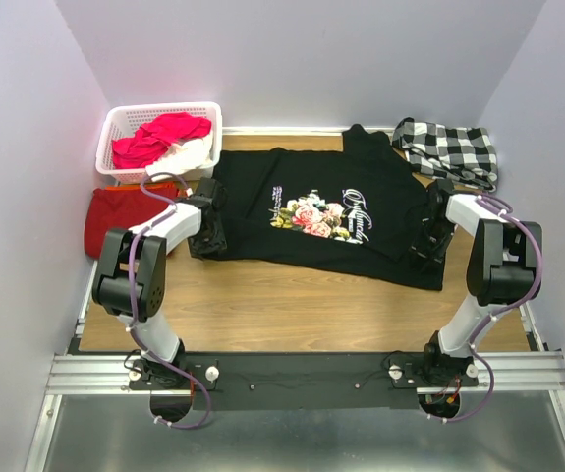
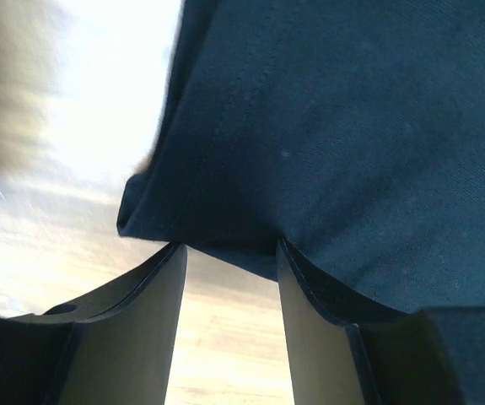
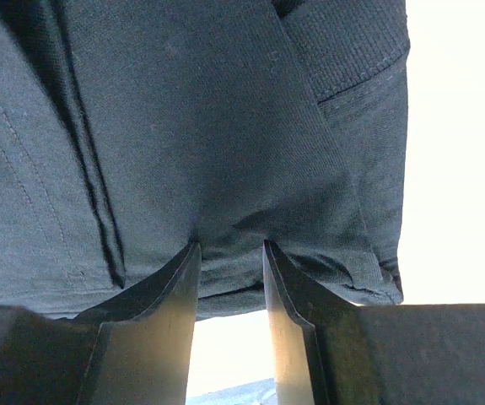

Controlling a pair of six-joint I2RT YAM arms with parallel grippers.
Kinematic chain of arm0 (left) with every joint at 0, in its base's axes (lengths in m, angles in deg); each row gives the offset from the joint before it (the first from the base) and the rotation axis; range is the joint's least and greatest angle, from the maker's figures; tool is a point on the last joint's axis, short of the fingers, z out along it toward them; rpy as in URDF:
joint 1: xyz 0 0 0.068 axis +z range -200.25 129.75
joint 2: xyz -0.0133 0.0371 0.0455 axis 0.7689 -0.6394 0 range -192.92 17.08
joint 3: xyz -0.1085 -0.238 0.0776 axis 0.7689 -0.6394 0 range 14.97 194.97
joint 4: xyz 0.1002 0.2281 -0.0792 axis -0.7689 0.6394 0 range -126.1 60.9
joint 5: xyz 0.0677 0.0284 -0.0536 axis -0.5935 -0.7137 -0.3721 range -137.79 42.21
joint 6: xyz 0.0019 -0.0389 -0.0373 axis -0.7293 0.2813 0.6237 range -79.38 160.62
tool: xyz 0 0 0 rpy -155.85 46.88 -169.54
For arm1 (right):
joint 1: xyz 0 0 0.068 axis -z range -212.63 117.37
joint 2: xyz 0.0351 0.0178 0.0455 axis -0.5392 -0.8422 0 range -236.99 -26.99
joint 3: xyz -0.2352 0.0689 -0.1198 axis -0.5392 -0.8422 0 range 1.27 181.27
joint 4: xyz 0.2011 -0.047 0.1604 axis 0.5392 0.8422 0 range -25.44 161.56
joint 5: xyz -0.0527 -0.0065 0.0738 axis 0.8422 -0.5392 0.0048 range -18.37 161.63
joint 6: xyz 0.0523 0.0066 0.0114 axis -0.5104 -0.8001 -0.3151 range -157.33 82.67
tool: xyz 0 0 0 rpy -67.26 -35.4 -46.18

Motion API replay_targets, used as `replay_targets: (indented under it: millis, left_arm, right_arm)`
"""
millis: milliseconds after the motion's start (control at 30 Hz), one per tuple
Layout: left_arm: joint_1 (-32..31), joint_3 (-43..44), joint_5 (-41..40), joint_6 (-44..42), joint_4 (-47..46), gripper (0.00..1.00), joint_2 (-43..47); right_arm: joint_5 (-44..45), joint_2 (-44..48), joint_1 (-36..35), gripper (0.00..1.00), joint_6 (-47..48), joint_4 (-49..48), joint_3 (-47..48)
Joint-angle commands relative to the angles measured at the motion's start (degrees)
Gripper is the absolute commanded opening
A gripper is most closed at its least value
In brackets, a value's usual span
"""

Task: Fold and stack the t-shirts
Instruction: Fold the flattened tshirt in 1/3 of the way

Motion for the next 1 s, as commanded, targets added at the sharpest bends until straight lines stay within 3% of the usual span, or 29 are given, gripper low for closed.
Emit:
replay_targets:
  millis: [0,233,467,967]
  left_arm:
    - [-3.56,-9.46,2.73,2.76,6.93,0.55,-0.23]
    - [-8.67,-11.4,2.66,6.8,8.42,0.54,3.02]
    - [-8.67,-13.86,0.63,9.09,10.71,0.51,8.9]
    - [-5.69,-10.61,-6.58,12.61,16.95,0.41,19.8]
  right_arm:
    - [7.59,-2.88,-0.21,0.44,-0.74,2.02,-2.82]
    - [7.77,-1.48,-0.21,0.44,-0.92,0.79,-3.26]
    - [9.78,2.73,-0.12,0.44,-1.35,0.17,-6.77]
    - [12.51,8.19,1.11,0.45,-3.12,0.43,-8.53]
